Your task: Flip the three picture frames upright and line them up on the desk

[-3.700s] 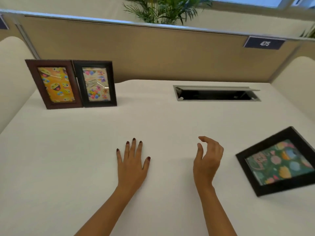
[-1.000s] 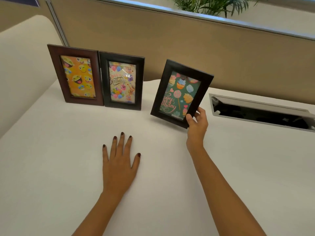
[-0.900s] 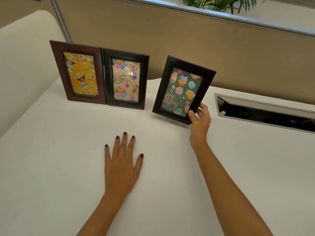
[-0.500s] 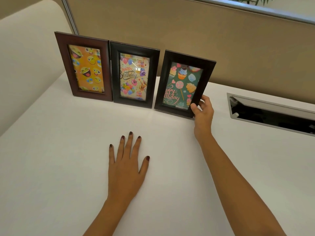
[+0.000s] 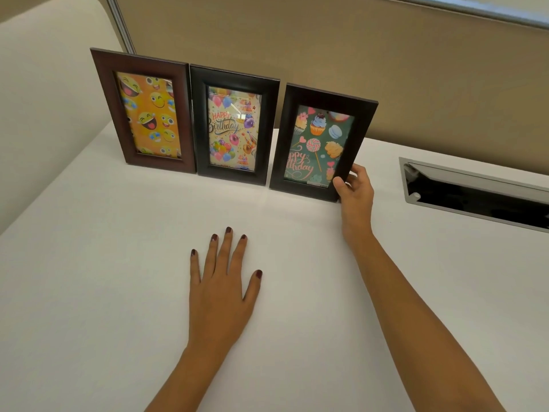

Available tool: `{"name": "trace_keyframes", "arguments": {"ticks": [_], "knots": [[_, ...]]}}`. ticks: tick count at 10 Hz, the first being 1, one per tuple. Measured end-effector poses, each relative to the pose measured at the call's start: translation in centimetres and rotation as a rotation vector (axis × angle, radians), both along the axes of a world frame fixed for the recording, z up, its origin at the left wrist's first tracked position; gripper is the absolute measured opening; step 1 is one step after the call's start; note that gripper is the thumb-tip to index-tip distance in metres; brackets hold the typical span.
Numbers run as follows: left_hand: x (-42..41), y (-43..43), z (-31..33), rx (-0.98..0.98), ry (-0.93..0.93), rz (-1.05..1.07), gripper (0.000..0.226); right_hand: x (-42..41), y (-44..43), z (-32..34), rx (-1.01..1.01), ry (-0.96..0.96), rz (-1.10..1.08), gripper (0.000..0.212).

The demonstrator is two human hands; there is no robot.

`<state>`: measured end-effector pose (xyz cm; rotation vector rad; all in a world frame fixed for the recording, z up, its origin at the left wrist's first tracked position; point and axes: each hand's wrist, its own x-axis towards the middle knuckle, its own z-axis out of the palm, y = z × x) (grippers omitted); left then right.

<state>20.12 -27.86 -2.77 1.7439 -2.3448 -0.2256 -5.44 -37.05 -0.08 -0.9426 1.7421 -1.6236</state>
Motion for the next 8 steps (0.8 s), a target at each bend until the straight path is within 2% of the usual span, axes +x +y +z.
{"name": "trace_keyframes", "arguments": {"ticks": [3, 6, 7, 8], "knots": [[0.0, 0.0, -0.1, -0.002, 0.0, 0.004, 0.063, -0.8, -0.5, -0.4, 0.049, 0.082, -0.006, 0.031], [0.0, 0.0, -0.1, -0.012, 0.006, 0.003, 0.064, -0.3, 0.2, -0.5, 0.022, 0.055, -0.033, 0.038], [0.1, 0.1, -0.2, -0.033, 0.015, -0.003, 0.063, 0.5, 1.1, -0.7, -0.018, 0.124, -0.15, 0.046], [0.1, 0.1, -0.1, -0.017, 0.026, 0.006, 0.063, 2.2, 2.9, -1.4, -0.028, 0.215, -0.211, 0.04]]}}
